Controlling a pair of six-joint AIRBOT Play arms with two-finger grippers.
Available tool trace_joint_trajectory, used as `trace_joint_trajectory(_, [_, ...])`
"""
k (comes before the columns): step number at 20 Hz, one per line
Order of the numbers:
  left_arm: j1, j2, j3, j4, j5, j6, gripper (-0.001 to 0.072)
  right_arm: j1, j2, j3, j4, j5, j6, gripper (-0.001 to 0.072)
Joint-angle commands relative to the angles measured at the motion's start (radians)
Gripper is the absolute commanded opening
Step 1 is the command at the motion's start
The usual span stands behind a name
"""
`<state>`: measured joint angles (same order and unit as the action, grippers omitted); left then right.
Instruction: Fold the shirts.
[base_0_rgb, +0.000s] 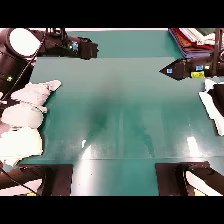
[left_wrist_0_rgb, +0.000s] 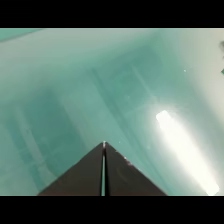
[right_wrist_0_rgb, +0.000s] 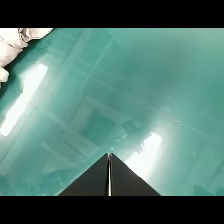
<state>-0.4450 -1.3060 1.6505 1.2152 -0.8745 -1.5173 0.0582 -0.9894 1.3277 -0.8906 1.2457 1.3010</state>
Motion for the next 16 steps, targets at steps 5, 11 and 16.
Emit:
trace_joint_trajectory(5, [0.000,0.000,0.000,0.000,0.003,0.000,0.0028,0.003,0.000,0.000,0.000,-0.009,0.000,0.0013])
trace_joint_trajectory(11, [0.000,0.000,0.000,-0.014,0.010,-0.001,0.0028,0.003,0.000,0.000,0.000,-0.008,0.000,0.0013])
trace_joint_trajectory(16, [0.067,0.009,0.003,0.262,0.024,-0.006,0.0028,0.003,0.000,0.000,0.000,-0.007,0.000,0.0013])
